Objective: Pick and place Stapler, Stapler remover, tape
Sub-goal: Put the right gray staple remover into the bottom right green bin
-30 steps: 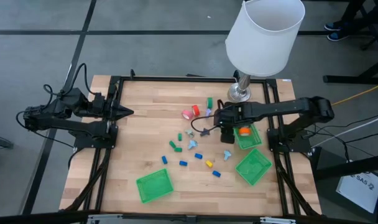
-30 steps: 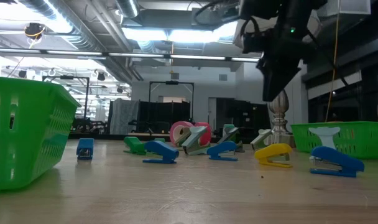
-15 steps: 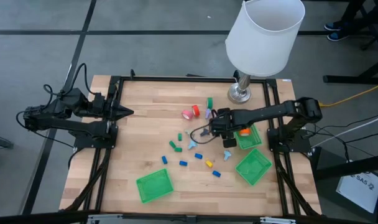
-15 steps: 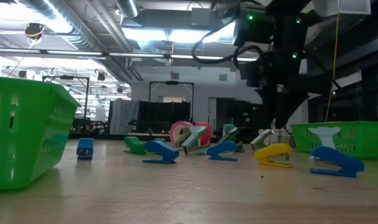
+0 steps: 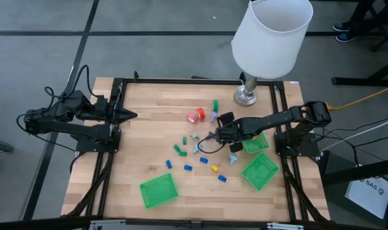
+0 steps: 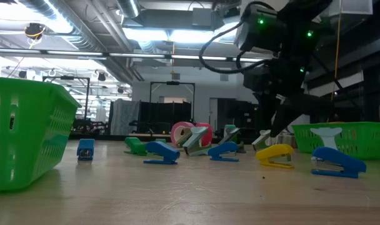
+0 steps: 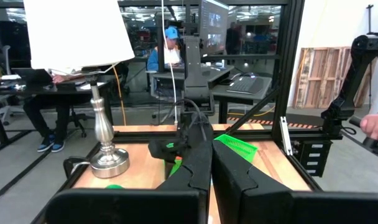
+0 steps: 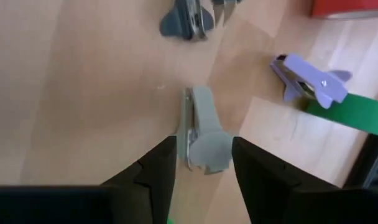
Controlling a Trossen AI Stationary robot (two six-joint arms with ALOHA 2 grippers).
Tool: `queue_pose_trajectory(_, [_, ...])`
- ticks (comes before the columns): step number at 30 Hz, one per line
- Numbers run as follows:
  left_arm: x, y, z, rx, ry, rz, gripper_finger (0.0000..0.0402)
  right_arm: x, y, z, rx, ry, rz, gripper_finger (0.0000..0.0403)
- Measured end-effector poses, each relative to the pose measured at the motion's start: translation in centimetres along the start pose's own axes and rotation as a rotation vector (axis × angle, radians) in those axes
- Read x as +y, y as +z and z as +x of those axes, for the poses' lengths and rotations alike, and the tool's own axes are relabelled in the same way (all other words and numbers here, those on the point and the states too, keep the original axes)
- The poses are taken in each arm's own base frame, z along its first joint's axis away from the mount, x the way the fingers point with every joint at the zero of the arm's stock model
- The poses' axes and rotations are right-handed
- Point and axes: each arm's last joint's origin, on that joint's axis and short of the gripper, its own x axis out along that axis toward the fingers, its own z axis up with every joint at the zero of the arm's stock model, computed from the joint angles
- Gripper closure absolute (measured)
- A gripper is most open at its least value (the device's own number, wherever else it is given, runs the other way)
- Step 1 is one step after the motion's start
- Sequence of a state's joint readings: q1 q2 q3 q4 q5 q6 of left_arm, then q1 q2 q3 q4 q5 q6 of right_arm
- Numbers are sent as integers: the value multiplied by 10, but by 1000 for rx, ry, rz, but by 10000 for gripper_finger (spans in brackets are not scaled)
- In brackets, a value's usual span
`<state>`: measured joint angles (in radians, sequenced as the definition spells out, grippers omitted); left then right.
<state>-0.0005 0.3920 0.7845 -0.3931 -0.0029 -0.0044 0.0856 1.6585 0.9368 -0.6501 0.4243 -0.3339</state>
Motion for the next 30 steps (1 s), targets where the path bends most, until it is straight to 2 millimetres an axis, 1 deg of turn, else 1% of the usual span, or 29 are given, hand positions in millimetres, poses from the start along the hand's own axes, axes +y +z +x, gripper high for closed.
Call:
queue_pose_trajectory(3, [0,0,0,0,1,0,395,1,-2,2,10,-8,-3,265])
queue_pose_trajectory(6, [0,0,0,0,0,0,395,1,-2,2,12,-10,-1,294])
queue_pose_trajectory(14, [0,0,0,0,0,0,395,0,-2,1,13,-33,9,391])
queue_pose_trajectory(15, [0,0,0,0,0,0,395,0,-2,1,15,-39,9,394])
queue_pose_trajectory(19, [0,0,0,0,0,0,396,0,-3,2,28,-64,12,387])
queue_pose_trajectory(21, [0,0,0,0,1,0,394,0,-3,2,24,-62,24,392])
queue_pose_trajectory(27, [0,0,0,0,0,0,395,0,-2,1,1,-32,140,396])
queue_pose_trajectory(30, [0,0,0,0,0,0,396,-1,0,-4,-28,30,217,399])
